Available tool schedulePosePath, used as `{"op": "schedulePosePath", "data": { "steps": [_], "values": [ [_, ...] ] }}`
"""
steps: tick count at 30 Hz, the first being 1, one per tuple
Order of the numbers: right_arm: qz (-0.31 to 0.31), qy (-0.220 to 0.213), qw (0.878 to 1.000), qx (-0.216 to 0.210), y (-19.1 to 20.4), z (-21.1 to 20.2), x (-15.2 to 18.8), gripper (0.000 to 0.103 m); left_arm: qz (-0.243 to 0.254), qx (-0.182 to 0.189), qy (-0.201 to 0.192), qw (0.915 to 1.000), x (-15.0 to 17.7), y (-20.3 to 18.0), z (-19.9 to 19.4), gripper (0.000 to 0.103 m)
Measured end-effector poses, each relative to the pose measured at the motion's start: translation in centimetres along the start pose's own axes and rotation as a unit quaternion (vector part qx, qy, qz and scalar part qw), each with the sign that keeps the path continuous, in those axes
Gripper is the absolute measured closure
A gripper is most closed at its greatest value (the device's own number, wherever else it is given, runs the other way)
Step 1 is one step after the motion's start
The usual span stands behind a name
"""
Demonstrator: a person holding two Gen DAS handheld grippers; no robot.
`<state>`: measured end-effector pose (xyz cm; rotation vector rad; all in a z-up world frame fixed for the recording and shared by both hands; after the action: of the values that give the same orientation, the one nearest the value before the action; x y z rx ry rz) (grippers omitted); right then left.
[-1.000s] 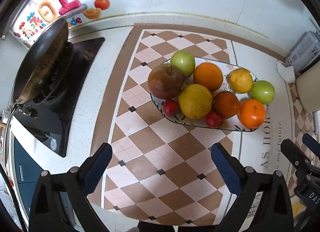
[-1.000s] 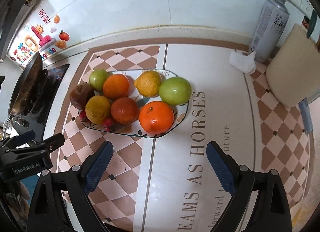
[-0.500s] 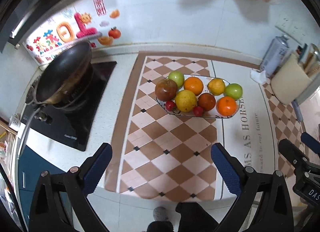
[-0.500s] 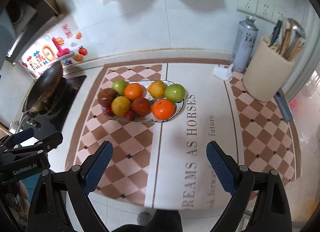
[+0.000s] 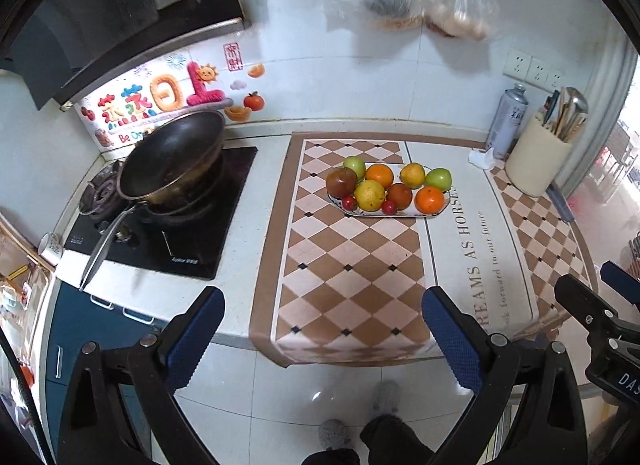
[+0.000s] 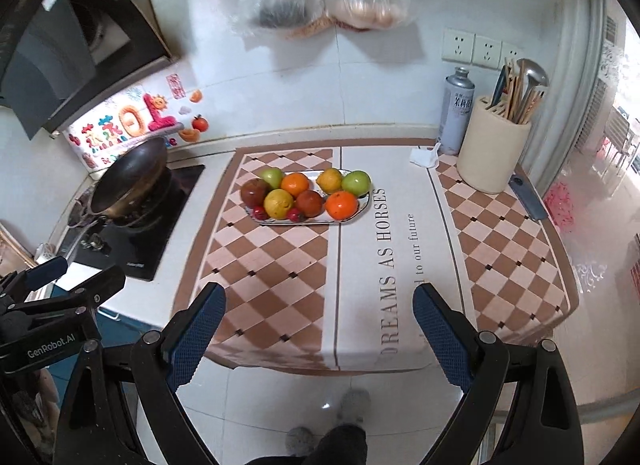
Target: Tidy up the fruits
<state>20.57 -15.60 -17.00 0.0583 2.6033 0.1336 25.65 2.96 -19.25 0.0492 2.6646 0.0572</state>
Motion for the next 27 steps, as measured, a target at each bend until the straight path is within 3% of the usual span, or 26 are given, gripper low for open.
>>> {"op": "schedulePosePath", "data": {
  "steps": [14, 27],
  "values": [
    [-0.012, -0.067, 0.998, -0.009, -0.5, -11.8, 2.6, 0.005, -0.015, -0.003, -0.055, 0.9983, 3.7, -0.6, -9.1, 0.002],
    [-0.004, -0.067, 0.998, -0.014, -2.1, -13.7, 2.9, 0.005, -0.017, 0.011, -0.078, 0.9968, 3.9, -1.4, -11.7, 0.002]
  ]
}}
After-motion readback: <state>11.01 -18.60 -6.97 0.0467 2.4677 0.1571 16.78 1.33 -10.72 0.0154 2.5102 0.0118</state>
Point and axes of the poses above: each gripper's, at about its wrist camera, not at the fingertips, and z roughly the way its jaws point, y to its left, x to its underside, the point moved 10 cm from there along z, roughly the way its jaws point, and after that the axes turned 8 degrees about y, right-handed, at the moved point
